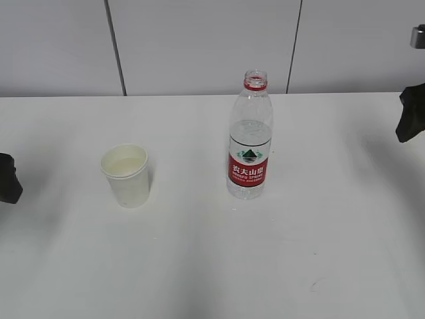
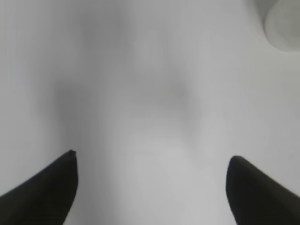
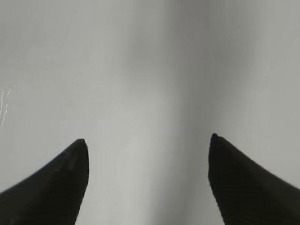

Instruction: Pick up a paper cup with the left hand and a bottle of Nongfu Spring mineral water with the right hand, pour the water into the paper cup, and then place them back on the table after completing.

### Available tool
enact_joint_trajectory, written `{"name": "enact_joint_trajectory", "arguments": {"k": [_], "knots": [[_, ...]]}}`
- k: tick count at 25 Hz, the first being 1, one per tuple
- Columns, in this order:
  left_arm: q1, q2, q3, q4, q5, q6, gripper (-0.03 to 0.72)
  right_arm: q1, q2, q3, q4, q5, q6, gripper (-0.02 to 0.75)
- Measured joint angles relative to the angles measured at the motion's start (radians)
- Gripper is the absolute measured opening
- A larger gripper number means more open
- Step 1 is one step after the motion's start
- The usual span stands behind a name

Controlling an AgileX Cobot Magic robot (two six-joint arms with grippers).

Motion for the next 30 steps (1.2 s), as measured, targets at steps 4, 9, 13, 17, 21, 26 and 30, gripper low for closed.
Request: {"name": "enact_joint_trajectory", "arguments": {"k": [4,9,13,17,21,26,30], "knots": [[0.0,-0.094,0.0,-0.007,0.059,0.006,0.587,0.0,-0.076,0.062,0.039,0.003,-0.023,0.589],[0.0,-0.217,0.036,-0.018,0.11,0.006,0.587,0.0,-0.177,0.172,0.092,0.009,-0.062,0.589],[0.0,-0.316,0.091,-0.033,0.157,0.006,0.587,0.0,-0.264,0.254,0.095,0.011,-0.072,0.589],[0.0,-0.42,0.153,-0.043,0.201,0.007,0.587,0.0,-0.357,0.319,0.097,0.013,-0.08,0.589],[0.0,-0.522,0.211,-0.059,0.26,0.007,0.587,0.0,-0.456,0.383,0.097,0.022,-0.084,0.589],[0.0,-0.66,0.272,-0.064,0.349,0.007,0.587,0.0,-0.561,0.473,0.097,0.035,-0.085,0.589],[0.0,-0.788,0.314,-0.085,0.37,0.007,0.587,0.0,-0.635,0.523,0.097,0.04,-0.087,0.589]]}}
